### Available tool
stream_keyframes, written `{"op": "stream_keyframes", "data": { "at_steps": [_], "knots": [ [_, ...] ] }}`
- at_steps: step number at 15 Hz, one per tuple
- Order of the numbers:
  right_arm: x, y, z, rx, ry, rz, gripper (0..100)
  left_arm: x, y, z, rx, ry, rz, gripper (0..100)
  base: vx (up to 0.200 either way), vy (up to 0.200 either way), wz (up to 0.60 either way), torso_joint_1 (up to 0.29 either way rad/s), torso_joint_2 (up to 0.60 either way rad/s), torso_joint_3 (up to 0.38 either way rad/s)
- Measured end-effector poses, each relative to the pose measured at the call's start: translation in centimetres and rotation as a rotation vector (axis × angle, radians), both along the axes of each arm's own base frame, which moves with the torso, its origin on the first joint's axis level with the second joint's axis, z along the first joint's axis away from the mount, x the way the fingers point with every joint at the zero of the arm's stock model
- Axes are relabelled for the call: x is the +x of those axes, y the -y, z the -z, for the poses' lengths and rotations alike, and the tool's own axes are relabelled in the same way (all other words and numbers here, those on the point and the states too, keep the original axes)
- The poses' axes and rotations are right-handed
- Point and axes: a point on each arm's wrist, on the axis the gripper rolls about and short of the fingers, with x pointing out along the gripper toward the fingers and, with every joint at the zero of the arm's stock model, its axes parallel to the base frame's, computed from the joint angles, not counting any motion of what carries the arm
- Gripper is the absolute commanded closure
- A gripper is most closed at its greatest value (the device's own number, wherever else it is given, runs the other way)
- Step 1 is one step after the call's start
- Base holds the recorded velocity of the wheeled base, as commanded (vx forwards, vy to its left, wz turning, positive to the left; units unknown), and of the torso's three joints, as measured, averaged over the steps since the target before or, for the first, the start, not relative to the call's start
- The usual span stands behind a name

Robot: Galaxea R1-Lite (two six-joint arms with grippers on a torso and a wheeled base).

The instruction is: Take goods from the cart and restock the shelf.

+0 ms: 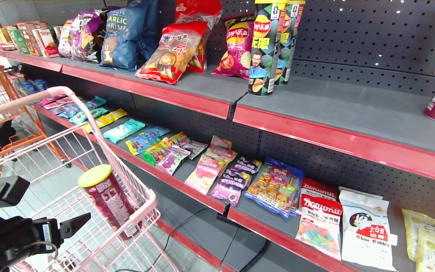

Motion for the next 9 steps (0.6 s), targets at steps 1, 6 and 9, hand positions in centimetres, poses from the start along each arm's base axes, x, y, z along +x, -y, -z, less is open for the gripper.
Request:
{"op": "stream_keyframes", "data": {
  "at_steps": [1,6,9],
  "knots": [
    [0.0,0.0,0.0,0.000,0.000,0.000,0,0.4,0.0,0.2,-0.004,0.003,0.011,0,0.000,0.000,0.00,0.000,0.00,0.000],
    [0.0,0.0,0.0,-0.001,0.000,-0.001,0,3.0,-0.1,1.1,-0.011,0.042,0.056,0,0.000,0.000,0.00,0.000,0.00,0.000],
    [0.0,0.0,0.0,-0.003,0.000,-0.001,0,4.4,-0.1,1.8,-0.001,0.062,0.186,0,0.000,0.000,0.00,0.000,0.00,0.000]
  ]
}}
